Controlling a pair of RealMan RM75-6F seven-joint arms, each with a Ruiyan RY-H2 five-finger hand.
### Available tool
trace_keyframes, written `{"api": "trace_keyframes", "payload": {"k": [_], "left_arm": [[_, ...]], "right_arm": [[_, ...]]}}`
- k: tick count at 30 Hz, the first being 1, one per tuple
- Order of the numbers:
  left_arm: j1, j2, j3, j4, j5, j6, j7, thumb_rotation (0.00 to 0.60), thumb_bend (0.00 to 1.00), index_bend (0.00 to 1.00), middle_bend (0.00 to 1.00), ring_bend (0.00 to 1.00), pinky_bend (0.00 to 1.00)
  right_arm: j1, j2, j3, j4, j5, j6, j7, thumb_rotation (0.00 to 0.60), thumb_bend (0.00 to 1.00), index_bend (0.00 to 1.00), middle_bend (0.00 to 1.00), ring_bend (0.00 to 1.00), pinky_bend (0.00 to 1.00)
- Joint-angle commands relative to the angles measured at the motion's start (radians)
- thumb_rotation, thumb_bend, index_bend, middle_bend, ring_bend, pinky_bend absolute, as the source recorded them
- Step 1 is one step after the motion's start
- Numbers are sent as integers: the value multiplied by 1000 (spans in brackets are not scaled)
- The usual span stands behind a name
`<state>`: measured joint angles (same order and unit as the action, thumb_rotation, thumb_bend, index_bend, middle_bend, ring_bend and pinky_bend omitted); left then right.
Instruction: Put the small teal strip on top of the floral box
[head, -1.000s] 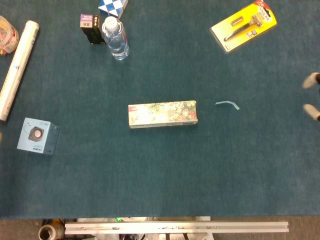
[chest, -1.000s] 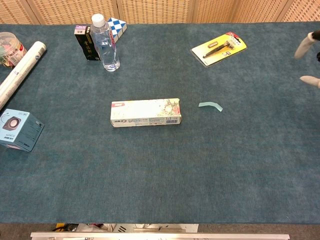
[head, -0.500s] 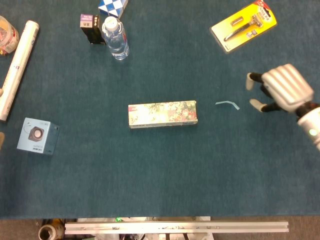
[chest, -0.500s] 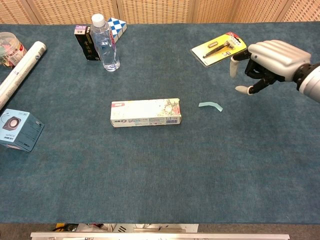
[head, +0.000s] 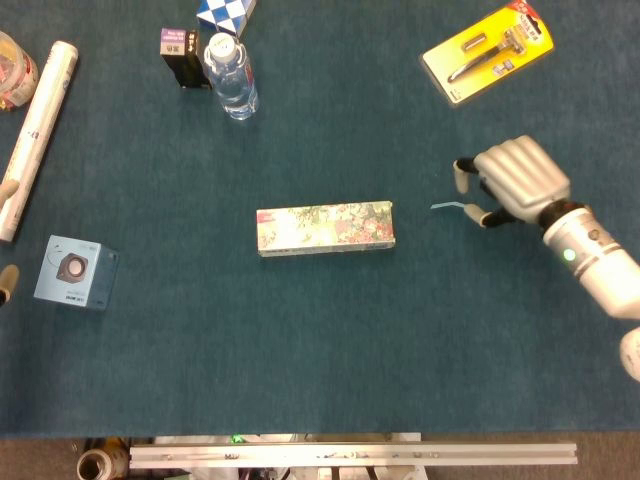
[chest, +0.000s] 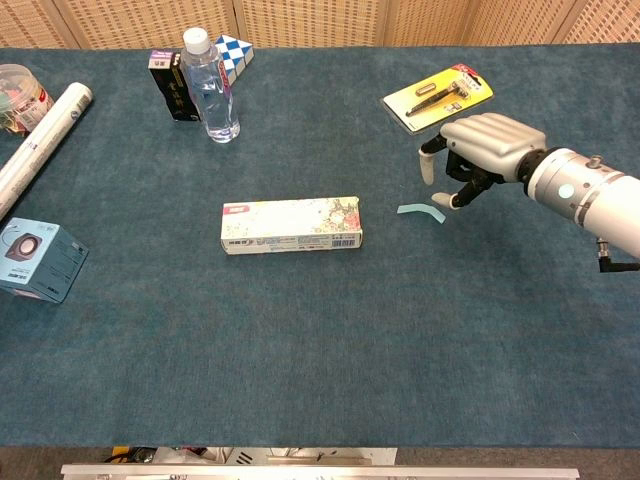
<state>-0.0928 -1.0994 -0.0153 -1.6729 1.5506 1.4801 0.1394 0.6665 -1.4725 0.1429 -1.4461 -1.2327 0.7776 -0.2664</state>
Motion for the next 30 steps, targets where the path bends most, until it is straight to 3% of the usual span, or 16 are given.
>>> {"api": "trace_keyframes", "payload": {"k": [1, 30], "left_arm": [[0, -2, 0, 2, -2, 0, -3, 600, 251, 133, 211, 180, 73], [2, -12, 9, 47, -6, -6, -55, 600, 250, 133, 211, 180, 73]], "right_arm": [[15, -27, -4, 19, 21, -6, -18, 563, 274, 531, 1000, 1000, 1000], [97, -170, -23, 149, 205, -22, -144, 564, 274, 586, 1000, 1000, 1000]]}}
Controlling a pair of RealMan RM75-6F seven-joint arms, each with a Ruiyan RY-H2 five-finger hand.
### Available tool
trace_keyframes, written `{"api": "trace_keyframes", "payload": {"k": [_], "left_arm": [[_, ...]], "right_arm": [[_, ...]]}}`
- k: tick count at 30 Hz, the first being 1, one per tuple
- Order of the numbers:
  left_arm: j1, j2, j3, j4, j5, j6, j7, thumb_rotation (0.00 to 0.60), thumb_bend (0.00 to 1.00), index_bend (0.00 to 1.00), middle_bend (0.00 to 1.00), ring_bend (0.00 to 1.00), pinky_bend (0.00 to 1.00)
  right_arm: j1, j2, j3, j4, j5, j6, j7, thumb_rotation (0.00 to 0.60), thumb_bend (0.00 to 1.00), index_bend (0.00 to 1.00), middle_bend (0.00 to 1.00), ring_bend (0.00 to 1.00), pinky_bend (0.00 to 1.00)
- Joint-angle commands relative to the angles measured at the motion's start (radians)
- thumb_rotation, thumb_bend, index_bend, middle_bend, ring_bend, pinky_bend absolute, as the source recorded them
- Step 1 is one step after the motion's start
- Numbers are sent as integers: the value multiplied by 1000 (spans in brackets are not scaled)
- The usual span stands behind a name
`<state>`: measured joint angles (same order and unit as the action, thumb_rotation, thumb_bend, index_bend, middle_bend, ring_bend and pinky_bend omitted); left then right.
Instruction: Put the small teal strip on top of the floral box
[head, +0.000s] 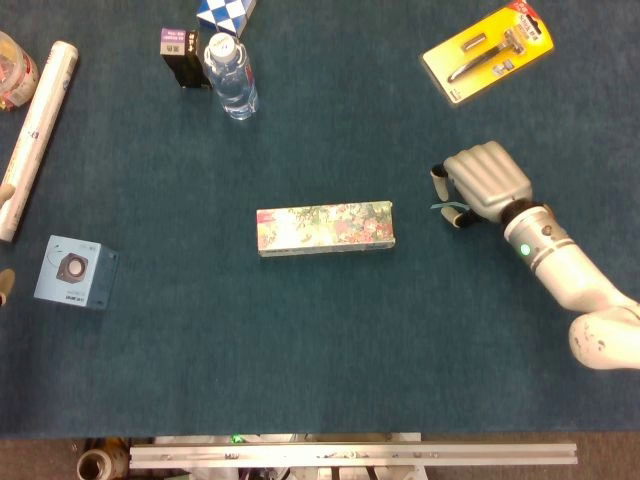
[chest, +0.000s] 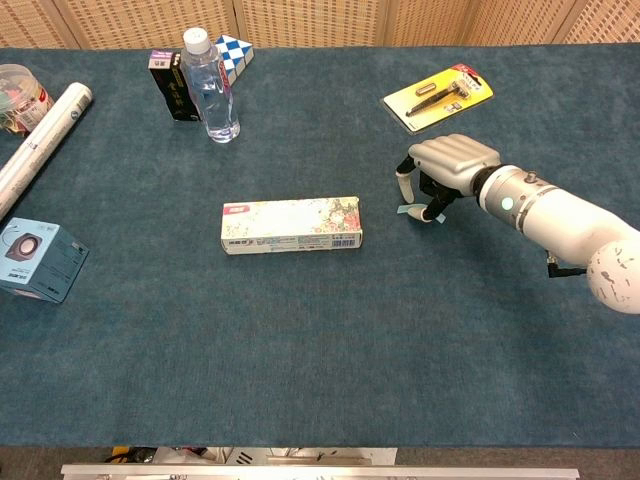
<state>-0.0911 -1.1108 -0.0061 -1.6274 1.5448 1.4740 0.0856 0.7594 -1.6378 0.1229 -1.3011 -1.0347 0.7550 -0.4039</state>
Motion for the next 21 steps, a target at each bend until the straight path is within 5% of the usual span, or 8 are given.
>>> {"api": "trace_keyframes", "payload": {"k": [1, 21], "left_arm": [[0, -1, 0, 2, -1, 0, -2, 600, 251, 133, 211, 180, 73], [2, -10, 2, 22, -3, 0, -20, 600, 251, 133, 210, 180, 73]], "right_arm": [[5, -8, -3, 6, 12, 1, -8, 564, 274, 586, 1000, 1000, 1000], [21, -37, -9, 37, 51, 7, -10, 600, 317, 652, 1000, 1000, 1000]]}}
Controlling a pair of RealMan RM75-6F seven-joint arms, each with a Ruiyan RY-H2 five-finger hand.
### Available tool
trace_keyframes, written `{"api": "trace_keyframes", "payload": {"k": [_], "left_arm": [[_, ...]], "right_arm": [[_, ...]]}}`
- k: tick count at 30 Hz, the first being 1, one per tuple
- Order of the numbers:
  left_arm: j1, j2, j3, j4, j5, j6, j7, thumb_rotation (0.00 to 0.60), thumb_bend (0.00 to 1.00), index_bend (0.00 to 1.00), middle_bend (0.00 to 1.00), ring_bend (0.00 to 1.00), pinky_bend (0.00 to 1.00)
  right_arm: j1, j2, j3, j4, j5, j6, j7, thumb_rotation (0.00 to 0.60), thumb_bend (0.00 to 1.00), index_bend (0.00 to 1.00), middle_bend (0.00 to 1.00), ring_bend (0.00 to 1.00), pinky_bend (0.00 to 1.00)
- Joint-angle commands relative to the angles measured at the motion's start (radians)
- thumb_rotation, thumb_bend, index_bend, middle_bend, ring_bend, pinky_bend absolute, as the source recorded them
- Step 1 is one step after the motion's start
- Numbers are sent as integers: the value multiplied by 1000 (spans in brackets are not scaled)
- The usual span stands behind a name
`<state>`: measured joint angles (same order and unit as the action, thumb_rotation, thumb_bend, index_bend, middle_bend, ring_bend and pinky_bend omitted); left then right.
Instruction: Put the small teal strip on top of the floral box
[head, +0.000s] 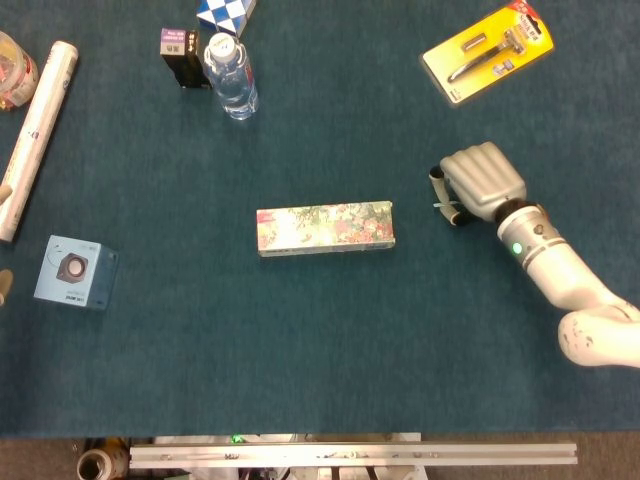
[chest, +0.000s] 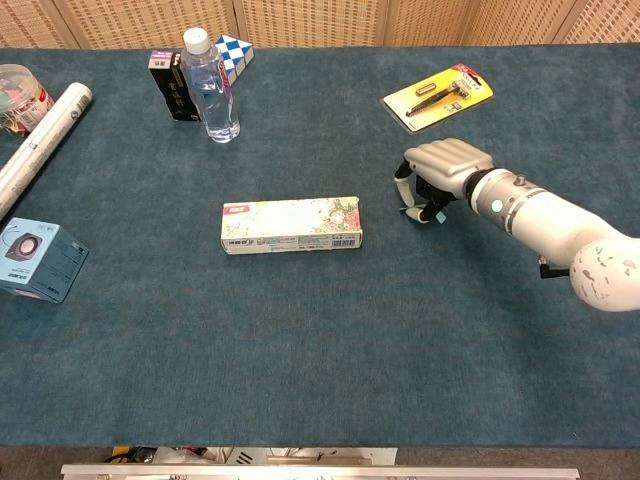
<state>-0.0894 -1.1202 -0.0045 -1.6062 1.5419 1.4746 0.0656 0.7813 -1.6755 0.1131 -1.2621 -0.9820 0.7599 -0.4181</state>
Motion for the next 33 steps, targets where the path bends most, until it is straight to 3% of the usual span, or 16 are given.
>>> {"api": "trace_keyframes", "payload": {"k": [1, 17, 26, 33], "left_arm": [[0, 0, 1, 1, 0, 0, 0, 600, 251, 133, 210, 180, 72], [7, 13, 6, -18, 8, 11, 12, 600, 251, 133, 209, 180, 73], [17, 21, 8, -31, 11, 24, 17, 600, 251, 133, 209, 180, 73], [19, 25, 8, -39, 15, 29, 21, 600, 251, 133, 209, 180, 73]], "right_arm": [[-1, 2, 2, -4, -2, 4, 10, 600, 317, 655, 1000, 1000, 1000], [3, 119, 157, -218, 8, -200, 449, 600, 317, 657, 1000, 1000, 1000], [28, 120, 251, -244, 43, -333, 682, 600, 316, 657, 1000, 1000, 1000], [71, 99, 268, -214, 104, -404, 770, 600, 316, 657, 1000, 1000, 1000]]}}
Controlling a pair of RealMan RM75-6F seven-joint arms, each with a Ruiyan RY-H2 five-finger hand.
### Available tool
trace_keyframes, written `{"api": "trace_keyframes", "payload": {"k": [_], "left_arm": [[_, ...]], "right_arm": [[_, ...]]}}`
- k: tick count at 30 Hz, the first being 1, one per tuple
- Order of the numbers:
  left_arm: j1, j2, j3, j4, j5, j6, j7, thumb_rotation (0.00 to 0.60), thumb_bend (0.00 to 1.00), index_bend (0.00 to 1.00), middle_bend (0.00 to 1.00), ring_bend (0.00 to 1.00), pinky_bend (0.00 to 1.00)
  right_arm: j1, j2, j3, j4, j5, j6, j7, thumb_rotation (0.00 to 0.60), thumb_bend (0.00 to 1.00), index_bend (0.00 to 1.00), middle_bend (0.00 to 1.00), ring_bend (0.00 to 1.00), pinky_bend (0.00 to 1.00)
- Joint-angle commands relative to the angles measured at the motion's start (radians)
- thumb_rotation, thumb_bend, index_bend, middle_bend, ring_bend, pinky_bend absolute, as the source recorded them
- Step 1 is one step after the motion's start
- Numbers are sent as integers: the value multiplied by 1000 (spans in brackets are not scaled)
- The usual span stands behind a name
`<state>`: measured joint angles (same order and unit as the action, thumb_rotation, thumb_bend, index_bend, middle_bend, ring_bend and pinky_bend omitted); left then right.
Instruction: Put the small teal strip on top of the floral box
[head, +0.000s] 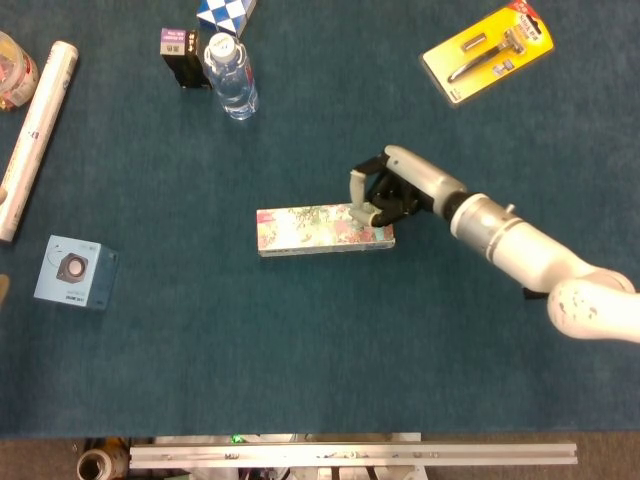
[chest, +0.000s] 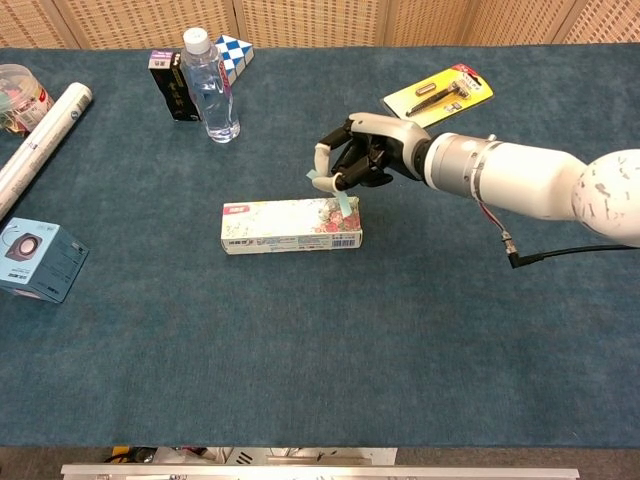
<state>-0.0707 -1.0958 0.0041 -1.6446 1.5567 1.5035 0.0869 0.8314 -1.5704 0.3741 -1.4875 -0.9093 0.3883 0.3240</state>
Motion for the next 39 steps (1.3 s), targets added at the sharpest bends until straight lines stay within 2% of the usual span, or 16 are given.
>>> {"api": "trace_keyframes", "payload": {"k": [1, 9, 19, 31, 39], "left_arm": [[0, 1, 0, -2, 0, 0, 0, 600, 251, 133, 209, 180, 73], [-2, 2, 1, -3, 5, -3, -7, 600, 251, 132, 208, 180, 73], [0, -3, 0, 14, 6, -1, -33, 600, 251, 131, 208, 180, 73], [-3, -8, 0, 37, 6, -6, -63, 600, 251, 130, 206, 179, 73], [-2, -7, 2, 47, 2, -11, -73, 600, 251, 130, 205, 179, 73]], "right_arm": [[27, -7, 11, 14, 53, -47, 48, 600, 316, 656, 1000, 1000, 1000], [91, -23, 8, 55, 153, -81, 108, 600, 317, 605, 1000, 1000, 1000], [147, -100, -76, 120, 148, 112, -25, 600, 316, 570, 990, 1000, 1000], [166, -205, -69, 213, 134, 130, -42, 600, 316, 556, 985, 1000, 1000], [190, -216, -71, 226, 153, 93, -64, 600, 317, 524, 984, 1000, 1000]]}}
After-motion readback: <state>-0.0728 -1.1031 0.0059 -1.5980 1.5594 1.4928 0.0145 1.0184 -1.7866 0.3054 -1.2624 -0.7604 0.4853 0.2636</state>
